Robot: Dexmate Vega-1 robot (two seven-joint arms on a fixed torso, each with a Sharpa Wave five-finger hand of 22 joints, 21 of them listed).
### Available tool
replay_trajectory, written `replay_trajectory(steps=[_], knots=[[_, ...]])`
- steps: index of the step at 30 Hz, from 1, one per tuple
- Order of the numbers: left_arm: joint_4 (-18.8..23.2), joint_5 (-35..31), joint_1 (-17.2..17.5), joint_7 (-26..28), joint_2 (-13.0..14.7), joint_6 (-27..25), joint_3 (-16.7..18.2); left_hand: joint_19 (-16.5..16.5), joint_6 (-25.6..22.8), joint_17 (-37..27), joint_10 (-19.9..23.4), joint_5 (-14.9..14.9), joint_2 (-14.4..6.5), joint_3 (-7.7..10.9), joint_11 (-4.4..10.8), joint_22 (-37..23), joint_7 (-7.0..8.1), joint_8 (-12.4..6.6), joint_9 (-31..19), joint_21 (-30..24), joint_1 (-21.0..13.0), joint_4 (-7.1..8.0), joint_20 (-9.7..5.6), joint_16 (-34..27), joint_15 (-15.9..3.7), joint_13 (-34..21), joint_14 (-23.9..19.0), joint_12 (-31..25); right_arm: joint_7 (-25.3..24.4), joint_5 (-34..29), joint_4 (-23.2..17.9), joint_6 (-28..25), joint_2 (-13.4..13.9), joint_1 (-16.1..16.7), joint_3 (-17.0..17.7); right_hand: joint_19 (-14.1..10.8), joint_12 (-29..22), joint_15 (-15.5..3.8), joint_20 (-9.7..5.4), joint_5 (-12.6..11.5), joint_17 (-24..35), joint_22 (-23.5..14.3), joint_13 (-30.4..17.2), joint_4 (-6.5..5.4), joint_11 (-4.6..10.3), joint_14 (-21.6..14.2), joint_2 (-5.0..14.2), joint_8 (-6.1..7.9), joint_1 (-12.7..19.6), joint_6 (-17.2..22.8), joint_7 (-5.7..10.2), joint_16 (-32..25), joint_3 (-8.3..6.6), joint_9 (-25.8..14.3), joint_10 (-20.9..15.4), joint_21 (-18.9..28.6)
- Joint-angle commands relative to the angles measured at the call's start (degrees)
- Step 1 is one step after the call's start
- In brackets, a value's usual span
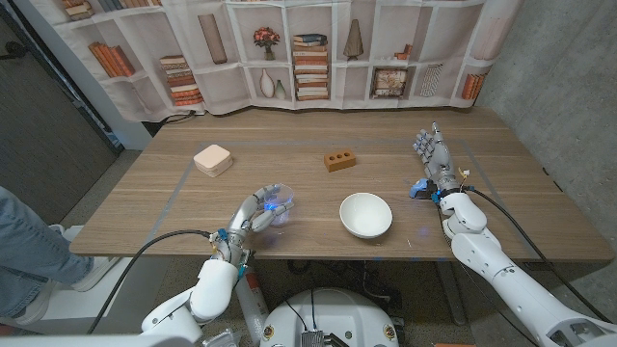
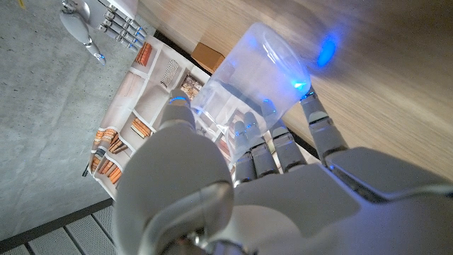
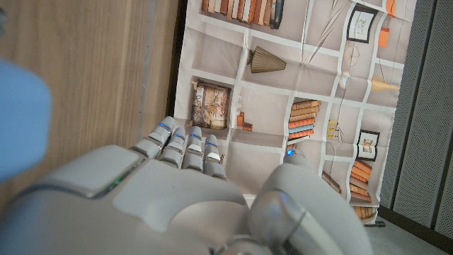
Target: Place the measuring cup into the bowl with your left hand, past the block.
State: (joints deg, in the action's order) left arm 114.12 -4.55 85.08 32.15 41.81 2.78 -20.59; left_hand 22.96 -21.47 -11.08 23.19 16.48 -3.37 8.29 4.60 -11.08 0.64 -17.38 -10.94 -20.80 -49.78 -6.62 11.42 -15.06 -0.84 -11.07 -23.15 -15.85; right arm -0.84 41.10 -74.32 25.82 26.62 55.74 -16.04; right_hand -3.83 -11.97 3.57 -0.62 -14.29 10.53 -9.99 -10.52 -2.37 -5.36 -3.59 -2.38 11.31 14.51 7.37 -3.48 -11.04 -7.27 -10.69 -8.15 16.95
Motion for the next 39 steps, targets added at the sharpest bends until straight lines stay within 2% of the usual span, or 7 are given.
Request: replay_trajectory(steps=[1,21,29,39], knots=[[-1.87,2.76,0.47,-1.31,-0.53,5.32,1.03,0.60,0.27,-0.32,-0.63,-0.46,-0.62,-0.12,-0.70,-0.17,1.46,0.76,-0.20,-0.24,0.96,0.62,0.47,0.30,0.57,-0.36,0.02,0.64,-0.14,-0.23,-0.46,-0.15,0.26,0.23,-0.05,-0.73,-0.20,-0.26,0.19,0.09,0.08,-0.23,-0.11,0.03,0.04,-0.64,0.24,-0.02,0.39,0.35,0.39,-0.01,0.28,-0.14,-0.35,-0.20],[-2.80,4.46,0.83,-2.85,-1.58,8.44,2.56,1.40,-0.28,-0.49,-0.85,-1.18,-0.77,-0.34,-0.76,-0.18,1.58,0.98,-0.28,-0.41,1.58,1.04,0.76,0.62,0.73,-0.49,0.09,1.08,-0.50,-0.57,-1.74,-0.66,0.65,0.39,-0.18,-1.14,-0.23,-0.24,0.04,0.10,0.05,-0.24,-0.11,0.15,0.02,-0.93,0.35,-0.01,0.47,0.45,0.31,-0.02,0.36,-0.14,-0.46,-0.53],[-2.68,4.11,0.92,-2.98,-1.70,8.34,3.07,0.87,-0.40,-0.55,-0.84,-1.42,-0.87,-0.32,-0.32,-0.17,1.62,1.11,-0.31,-0.13,1.63,1.10,0.79,0.77,0.75,-0.53,0.17,1.22,-0.76,-0.99,-2.12,-0.82,0.78,0.37,-0.38,-1.35,-0.27,-0.25,-0.02,0.10,0.04,-0.24,-0.11,0.20,-0.03,-1.05,0.39,0.00,0.51,0.48,0.31,-0.03,0.40,-0.14,-0.59,-0.64],[-2.37,3.75,0.48,-3.53,-1.63,8.17,3.60,0.50,-0.55,-0.59,-0.74,-1.69,-0.96,-0.31,-0.68,-0.17,1.68,1.26,-0.34,0.10,1.66,1.14,0.81,1.22,0.81,-0.58,0.98,1.34,-1.20,-1.07,-2.33,-0.79,0.60,0.52,-0.39,-1.50,-0.28,-0.23,-0.08,0.11,0.04,-0.25,-0.11,0.24,-0.02,-1.26,0.43,-0.03,0.52,0.44,0.30,-0.07,0.44,-0.14,-0.66,-0.78]])
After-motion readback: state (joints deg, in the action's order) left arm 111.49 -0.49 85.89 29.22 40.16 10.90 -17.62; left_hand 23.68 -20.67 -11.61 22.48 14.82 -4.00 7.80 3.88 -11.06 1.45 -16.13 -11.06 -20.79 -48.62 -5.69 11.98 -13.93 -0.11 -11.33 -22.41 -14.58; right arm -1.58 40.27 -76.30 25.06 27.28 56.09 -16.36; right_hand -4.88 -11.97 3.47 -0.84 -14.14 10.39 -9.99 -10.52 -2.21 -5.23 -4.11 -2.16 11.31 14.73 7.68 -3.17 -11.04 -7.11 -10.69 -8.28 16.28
